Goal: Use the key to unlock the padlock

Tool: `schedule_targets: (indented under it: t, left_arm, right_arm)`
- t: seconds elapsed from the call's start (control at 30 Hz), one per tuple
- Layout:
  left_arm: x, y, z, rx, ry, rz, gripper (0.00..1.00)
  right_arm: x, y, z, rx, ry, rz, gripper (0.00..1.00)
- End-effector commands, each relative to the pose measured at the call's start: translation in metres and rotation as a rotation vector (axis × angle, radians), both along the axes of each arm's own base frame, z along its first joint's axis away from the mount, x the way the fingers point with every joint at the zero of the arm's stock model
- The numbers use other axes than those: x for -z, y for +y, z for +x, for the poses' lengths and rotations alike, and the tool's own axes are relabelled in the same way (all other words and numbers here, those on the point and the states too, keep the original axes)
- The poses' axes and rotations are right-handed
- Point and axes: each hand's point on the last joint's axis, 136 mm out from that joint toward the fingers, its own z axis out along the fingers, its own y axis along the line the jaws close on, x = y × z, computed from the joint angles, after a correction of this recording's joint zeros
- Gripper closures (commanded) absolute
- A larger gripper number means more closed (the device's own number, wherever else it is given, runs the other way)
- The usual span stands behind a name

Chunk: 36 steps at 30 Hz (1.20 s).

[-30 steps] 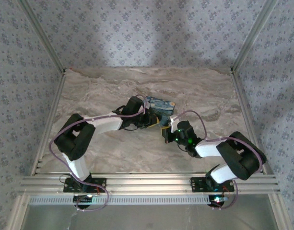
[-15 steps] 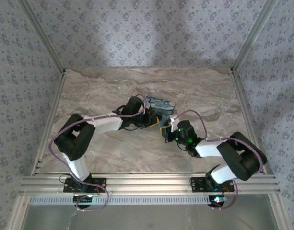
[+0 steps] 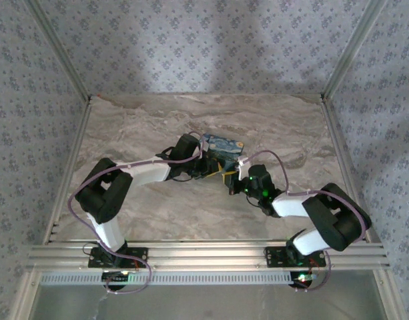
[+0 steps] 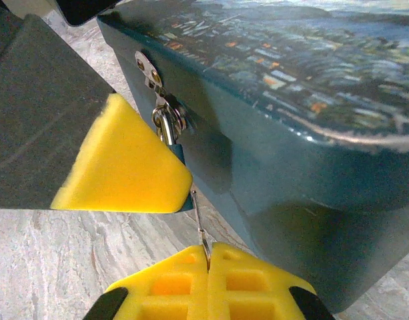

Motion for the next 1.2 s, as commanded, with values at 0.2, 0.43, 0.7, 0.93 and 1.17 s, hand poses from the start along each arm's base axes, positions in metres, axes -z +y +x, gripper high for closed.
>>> schedule_targets:
  t: [0.2,0.43,0.7,0.93,1.17]
  left_arm:
    - [-0.020,-0.006,-0.001,0.008,-0.035,-0.048,0.86]
    - [-0.021,-0.007,0.000,0.007,-0.036,-0.052,0.86]
    - [-0.020,-0.006,-0.001,0.006,-0.035,-0.051,0.86]
    - [-0.019,-0.006,-0.001,0.007,-0.034,-0.051,0.86]
    - [-0.018,-0.006,-0.002,0.008,-0.032,-0.052,0.86]
  right_arm:
    - [0.000,0.001,-0.003,-0.007,0.023,0.017,1.00]
    - [0.005,-0.001,-0.011,-0.013,0.046,0.011,1.00]
    - [-0.001,0.005,-0.013,-0.039,0.031,0.036,1.00]
    - [-0.009,0.005,-0.006,-0.020,0.004,0.044,1.00]
    - [-0.011,0.008,-0.003,-0.023,-0.002,0.045,1.00]
